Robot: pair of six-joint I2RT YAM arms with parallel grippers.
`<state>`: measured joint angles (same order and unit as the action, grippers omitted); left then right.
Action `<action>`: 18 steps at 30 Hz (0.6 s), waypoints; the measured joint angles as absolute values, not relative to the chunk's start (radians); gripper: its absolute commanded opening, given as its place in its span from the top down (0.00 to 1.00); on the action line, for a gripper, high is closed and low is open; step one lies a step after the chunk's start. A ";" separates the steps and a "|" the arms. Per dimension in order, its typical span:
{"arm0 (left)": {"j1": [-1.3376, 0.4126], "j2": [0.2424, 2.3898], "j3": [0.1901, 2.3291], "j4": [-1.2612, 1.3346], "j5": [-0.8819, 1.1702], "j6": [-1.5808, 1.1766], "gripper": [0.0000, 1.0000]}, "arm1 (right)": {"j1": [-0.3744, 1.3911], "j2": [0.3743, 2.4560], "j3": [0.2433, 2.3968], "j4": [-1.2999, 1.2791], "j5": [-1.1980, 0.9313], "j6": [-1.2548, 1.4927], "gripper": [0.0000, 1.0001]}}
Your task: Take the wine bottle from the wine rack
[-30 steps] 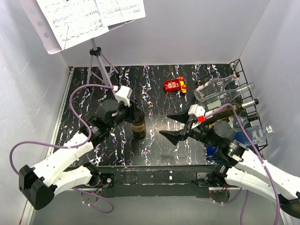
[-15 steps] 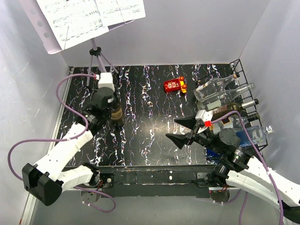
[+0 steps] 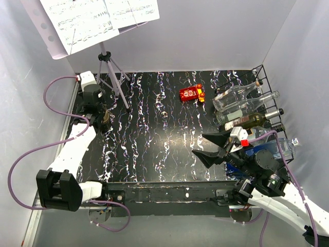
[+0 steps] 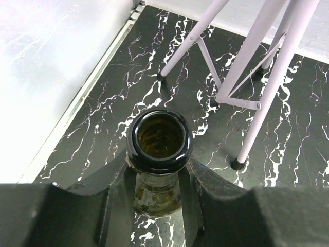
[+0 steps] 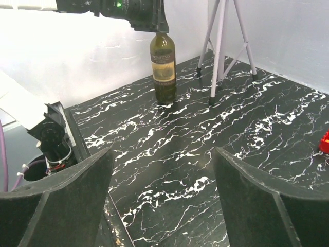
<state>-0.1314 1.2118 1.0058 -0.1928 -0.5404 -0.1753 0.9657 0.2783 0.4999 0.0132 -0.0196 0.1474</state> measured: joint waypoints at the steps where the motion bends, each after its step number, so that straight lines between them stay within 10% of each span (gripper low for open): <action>1: -0.128 1.222 1.006 -0.185 -0.537 -0.175 1.00 | 0.966 0.268 0.499 0.004 -0.013 0.151 0.14; 5: -0.114 1.248 0.996 -0.141 -0.524 -0.166 0.99 | 0.966 0.255 0.499 -0.041 0.020 0.157 0.13; 11: -0.087 1.247 0.979 -0.107 -0.500 -0.165 0.38 | 0.966 0.262 0.499 -0.090 0.053 0.162 0.13; 18: -0.086 1.219 0.977 -0.074 -0.488 -0.144 0.18 | 0.966 0.307 0.511 -0.117 0.097 0.205 0.12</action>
